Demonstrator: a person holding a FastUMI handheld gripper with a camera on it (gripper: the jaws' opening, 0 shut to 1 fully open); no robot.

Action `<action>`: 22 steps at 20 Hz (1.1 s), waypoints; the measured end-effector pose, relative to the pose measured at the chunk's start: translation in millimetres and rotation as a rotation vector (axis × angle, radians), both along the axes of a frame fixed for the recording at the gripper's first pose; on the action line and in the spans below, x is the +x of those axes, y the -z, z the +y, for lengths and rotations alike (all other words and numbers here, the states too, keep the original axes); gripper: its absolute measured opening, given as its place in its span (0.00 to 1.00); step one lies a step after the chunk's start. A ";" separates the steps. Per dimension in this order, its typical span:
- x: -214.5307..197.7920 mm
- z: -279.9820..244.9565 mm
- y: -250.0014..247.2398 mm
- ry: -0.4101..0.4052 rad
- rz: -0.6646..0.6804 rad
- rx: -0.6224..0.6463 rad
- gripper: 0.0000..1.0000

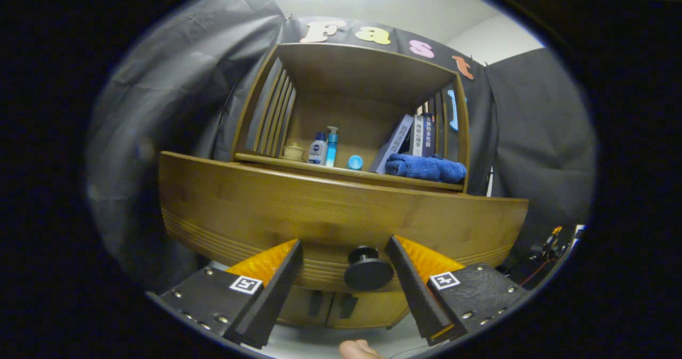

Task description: Pull open the drawer, take out the items inside it, and place them on the countertop above the cabinet.

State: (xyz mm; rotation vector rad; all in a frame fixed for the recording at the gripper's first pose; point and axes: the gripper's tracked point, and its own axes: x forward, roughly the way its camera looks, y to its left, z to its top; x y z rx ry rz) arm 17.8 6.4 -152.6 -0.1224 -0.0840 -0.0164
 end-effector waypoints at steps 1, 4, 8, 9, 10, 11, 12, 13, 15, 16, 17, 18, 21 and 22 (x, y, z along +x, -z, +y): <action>-0.4 -0.4 0.8 -0.006 0.009 0.024 0.99; 7.7 -0.6 -2.1 -0.005 0.020 0.045 0.99; 43.9 5.5 -8.4 -0.001 0.015 0.046 0.99; 47.4 5.2 -11.2 -0.003 0.004 0.051 0.99; 55.1 5.8 -15.8 -0.007 -0.014 0.052 0.99; 59.3 6.3 -9.2 -0.002 0.008 0.046 0.99; 63.1 5.7 -14.6 0.000 -0.015 0.045 0.99; 73.1 7.0 -12.4 0.003 -0.001 0.044 1.00; 84.1 6.8 -12.7 -0.003 -0.005 0.052 1.00; 88.7 7.2 -14.7 -0.003 -0.009 0.045 0.99; 94.6 7.3 -14.6 -0.003 -0.007 0.045 0.99; 101.2 8.0 -15.7 -0.004 -0.013 0.045 0.99; 128.7 12.5 -13.4 -0.007 -0.022 0.042 0.99; 136.0 12.9 -13.3 -0.007 -0.021 0.047 0.99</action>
